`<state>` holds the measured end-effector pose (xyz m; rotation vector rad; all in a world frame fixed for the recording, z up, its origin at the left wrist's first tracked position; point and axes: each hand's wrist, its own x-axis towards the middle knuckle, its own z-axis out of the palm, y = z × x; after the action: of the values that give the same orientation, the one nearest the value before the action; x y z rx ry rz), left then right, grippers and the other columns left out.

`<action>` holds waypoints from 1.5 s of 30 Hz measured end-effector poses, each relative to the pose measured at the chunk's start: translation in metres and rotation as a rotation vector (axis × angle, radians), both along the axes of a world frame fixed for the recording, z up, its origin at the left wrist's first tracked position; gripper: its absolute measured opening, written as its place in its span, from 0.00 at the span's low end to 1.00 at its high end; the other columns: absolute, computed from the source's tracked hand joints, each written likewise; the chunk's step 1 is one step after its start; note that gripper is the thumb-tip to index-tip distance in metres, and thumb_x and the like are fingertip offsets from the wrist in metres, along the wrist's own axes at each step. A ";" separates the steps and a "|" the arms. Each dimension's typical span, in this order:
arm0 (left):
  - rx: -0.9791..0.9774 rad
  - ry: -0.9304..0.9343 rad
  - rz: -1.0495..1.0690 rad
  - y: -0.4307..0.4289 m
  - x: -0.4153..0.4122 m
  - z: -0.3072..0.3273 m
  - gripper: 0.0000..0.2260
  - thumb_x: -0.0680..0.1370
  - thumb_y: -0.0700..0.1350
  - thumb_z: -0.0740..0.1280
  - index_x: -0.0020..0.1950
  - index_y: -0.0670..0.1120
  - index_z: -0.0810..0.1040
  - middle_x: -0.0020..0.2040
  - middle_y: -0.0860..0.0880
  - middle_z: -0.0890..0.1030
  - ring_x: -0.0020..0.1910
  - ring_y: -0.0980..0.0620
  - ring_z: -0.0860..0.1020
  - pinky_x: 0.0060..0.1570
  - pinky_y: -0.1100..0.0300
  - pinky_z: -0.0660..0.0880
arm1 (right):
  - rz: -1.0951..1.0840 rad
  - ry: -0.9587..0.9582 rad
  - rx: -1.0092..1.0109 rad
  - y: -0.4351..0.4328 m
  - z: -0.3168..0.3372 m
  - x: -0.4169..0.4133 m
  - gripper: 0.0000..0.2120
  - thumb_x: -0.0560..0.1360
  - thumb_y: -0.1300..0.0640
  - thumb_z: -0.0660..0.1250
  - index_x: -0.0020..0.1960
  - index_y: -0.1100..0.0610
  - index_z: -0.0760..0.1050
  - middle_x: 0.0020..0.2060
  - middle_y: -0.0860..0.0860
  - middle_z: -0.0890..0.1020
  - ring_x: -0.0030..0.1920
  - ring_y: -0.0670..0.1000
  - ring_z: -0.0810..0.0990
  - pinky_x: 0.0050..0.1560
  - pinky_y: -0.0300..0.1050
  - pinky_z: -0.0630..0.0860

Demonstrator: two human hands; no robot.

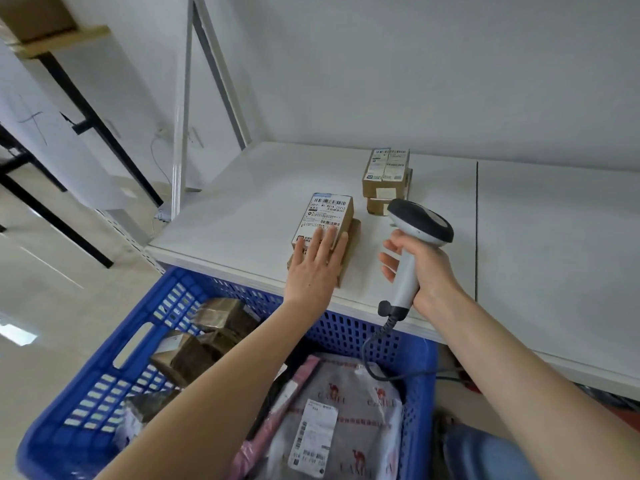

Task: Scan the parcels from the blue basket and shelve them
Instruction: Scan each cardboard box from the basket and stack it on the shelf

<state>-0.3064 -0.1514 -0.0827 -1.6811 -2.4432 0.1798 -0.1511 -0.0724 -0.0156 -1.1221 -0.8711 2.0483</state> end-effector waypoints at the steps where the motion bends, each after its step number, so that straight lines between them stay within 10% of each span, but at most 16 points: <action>1: 0.011 -0.007 0.004 0.003 -0.005 0.000 0.38 0.81 0.41 0.58 0.75 0.46 0.29 0.78 0.46 0.35 0.76 0.45 0.35 0.73 0.46 0.36 | 0.000 0.001 0.000 0.000 -0.001 -0.001 0.09 0.73 0.62 0.70 0.53 0.58 0.79 0.48 0.55 0.83 0.42 0.52 0.84 0.41 0.45 0.80; 45: 0.152 -0.098 0.031 0.188 -0.139 0.022 0.33 0.76 0.39 0.64 0.77 0.54 0.52 0.75 0.43 0.55 0.75 0.44 0.54 0.73 0.54 0.54 | -0.119 0.047 -0.065 0.047 -0.014 -0.029 0.10 0.74 0.57 0.69 0.54 0.57 0.79 0.47 0.55 0.86 0.41 0.52 0.84 0.38 0.45 0.78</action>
<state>-0.4457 0.0363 -0.0609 -1.6249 -2.4825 -0.0849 -0.1800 -0.0253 -0.0297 -1.1277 -0.7023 2.0092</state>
